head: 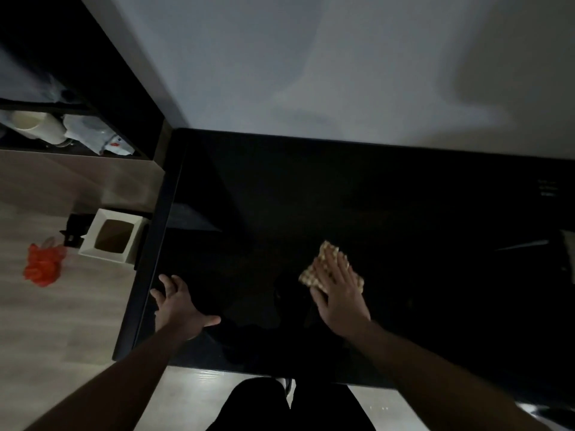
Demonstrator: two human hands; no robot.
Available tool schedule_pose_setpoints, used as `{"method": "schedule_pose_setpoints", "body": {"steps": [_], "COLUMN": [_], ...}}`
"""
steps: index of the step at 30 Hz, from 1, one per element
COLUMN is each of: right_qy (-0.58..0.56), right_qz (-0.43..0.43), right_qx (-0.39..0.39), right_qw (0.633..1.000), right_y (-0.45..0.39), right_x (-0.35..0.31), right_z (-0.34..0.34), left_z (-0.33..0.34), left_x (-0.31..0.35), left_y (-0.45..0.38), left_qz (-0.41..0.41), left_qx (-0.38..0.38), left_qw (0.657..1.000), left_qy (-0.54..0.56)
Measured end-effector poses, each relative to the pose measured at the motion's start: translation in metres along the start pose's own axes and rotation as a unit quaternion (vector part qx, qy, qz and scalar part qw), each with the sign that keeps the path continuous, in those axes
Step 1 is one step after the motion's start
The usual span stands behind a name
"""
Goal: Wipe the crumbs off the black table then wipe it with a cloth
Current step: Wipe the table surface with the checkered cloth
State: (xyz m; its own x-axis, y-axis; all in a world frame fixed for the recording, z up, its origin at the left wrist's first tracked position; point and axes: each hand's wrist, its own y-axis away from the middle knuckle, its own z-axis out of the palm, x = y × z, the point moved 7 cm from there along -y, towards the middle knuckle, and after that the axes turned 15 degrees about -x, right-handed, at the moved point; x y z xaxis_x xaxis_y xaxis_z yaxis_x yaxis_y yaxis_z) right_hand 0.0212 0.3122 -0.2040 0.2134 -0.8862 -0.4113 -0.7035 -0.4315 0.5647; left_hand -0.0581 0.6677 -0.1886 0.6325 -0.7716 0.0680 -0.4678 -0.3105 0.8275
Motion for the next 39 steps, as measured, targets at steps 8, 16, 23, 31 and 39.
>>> {"method": "schedule_pose_setpoints", "body": {"steps": [8, 16, 23, 31, 39], "right_qy": [-0.018, -0.043, -0.091, -0.062, 0.043], "right_qz": [0.007, -0.035, 0.107, 0.043, 0.063], "right_qx": [-0.072, -0.118, 0.073, 0.094, -0.027], "right_qw": [0.997, 0.991, 0.987, 0.993, 0.997], "right_y": [0.119, 0.116, 0.053, -0.03, -0.095], "right_x": [0.021, 0.036, 0.11, 0.184, 0.232], "right_z": [0.081, 0.032, -0.11, -0.213, -0.196], "left_z": [0.002, 0.008, 0.073, 0.127, 0.134], "left_x": [-0.001, 0.038, 0.154, 0.23, 0.239], "left_y": [0.001, 0.018, 0.066, 0.069, 0.055], "left_qz": [-0.014, 0.059, 0.199, 0.075, 0.02], "left_qx": [-0.001, 0.011, 0.013, -0.017, -0.03], "left_qw": [1.0, 0.997, 0.978, 0.996, 0.997], "left_qy": [-0.006, -0.041, -0.064, -0.047, -0.069]}}
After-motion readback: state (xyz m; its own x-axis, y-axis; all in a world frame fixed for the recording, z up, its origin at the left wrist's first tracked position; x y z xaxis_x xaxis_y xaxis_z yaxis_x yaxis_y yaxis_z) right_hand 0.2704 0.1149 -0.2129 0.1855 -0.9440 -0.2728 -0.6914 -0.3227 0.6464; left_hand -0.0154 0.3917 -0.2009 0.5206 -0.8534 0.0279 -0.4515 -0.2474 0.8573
